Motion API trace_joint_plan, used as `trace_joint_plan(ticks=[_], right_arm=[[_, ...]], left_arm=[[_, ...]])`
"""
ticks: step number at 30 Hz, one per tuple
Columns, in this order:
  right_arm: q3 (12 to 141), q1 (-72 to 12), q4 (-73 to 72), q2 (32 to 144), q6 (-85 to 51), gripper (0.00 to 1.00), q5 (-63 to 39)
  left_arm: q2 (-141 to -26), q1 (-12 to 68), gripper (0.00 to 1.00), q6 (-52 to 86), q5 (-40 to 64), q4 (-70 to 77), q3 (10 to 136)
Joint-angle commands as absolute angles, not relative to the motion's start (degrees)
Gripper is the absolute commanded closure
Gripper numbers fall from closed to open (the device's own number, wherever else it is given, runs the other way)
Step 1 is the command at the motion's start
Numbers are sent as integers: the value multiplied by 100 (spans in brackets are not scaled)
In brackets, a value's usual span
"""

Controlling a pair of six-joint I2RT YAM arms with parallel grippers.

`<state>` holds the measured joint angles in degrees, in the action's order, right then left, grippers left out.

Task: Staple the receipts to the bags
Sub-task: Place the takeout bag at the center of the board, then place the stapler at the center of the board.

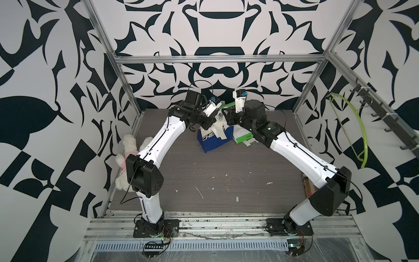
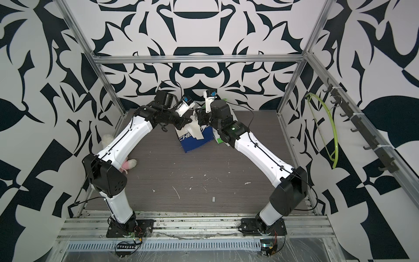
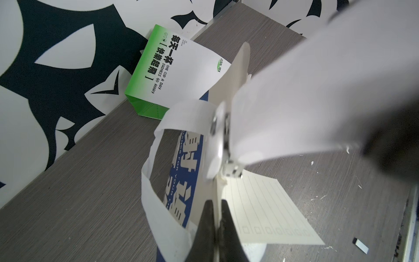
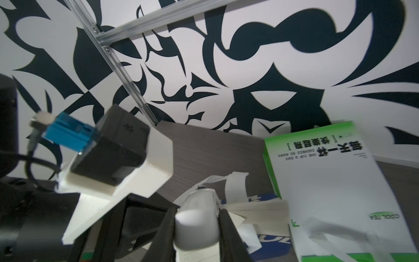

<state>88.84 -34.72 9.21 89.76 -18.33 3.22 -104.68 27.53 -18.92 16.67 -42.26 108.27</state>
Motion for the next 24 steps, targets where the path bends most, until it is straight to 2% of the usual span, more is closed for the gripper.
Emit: trace_joint_plan(ticks=[1, 4, 8, 12, 16, 18, 21, 24], right_arm=[[8988, -3466, 885, 8631, -1346, 96, 1342], [8982, -3455, 943, 8548, -1122, 97, 1819], [8995, -3305, 1067, 8455, -1108, 98, 1949], [8941, -2754, 1512, 8372, -1457, 98, 1576], [8543, -2031, 1889, 8246, -1925, 98, 742], [8263, -1760, 1992, 8184, -2119, 98, 405], [7851, -1581, 2069, 8133, -2234, 98, 103], [7620, -1428, 2220, 8225, -2285, 96, -154]], left_arm=[[-10514, 2764, 100, -1802, 1604, -4263, 10969], [-10494, 2767, 100, -1818, 1532, -4281, 10958], [-10503, 2762, 100, -1876, 1419, -4344, 10985], [-10503, 2759, 100, -1949, 1200, -4301, 10932], [-10512, 2732, 100, -1995, 1001, -4196, 10916], [-10525, 2721, 92, -2004, 937, -4149, 10909], [-10473, 2706, 59, -1993, 889, -4008, 10839], [-10323, 2624, 44, -1915, 972, -3793, 10751]])
